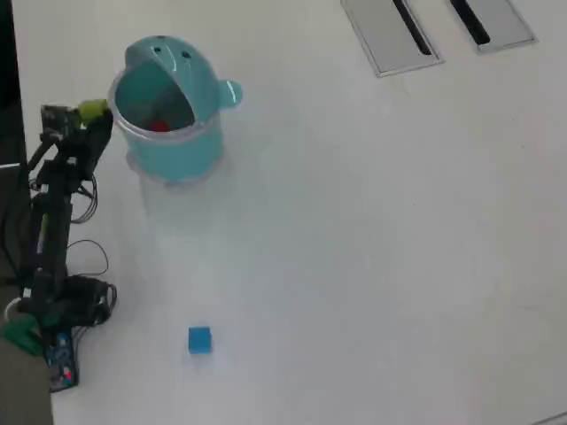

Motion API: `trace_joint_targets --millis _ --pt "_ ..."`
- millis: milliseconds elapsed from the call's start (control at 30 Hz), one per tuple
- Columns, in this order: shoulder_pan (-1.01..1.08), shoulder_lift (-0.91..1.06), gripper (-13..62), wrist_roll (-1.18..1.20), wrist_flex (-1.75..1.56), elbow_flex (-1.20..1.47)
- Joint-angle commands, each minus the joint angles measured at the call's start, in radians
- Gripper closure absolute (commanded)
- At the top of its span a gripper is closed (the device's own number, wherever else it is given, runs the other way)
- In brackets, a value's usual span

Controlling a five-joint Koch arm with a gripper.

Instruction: Grasp RGB lego blocks and put them in the bin one by one.

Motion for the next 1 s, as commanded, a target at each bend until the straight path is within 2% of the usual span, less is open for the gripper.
trace_joint_targets --millis 0,100,367,533,800,900,967 --pt "0.009 -0.005 37.0 0.006 -0.02 -0.1" --pt "0.009 -0.117 37.0 0.006 -0.015 -0.224" --pt "0.043 -0.288 37.0 0.006 -0.074 -0.324" --pt "0.087 -0.449 37.0 0.003 -0.063 -0.548" --pt "0.098 -0.525 36.4 -0.018 -0.087 -0.571" --pt "0.129 -0.581 22.6 -0.107 -0.098 -0.614" --pt "0.133 -0.586 20.7 -0.147 -0.1 -0.614"
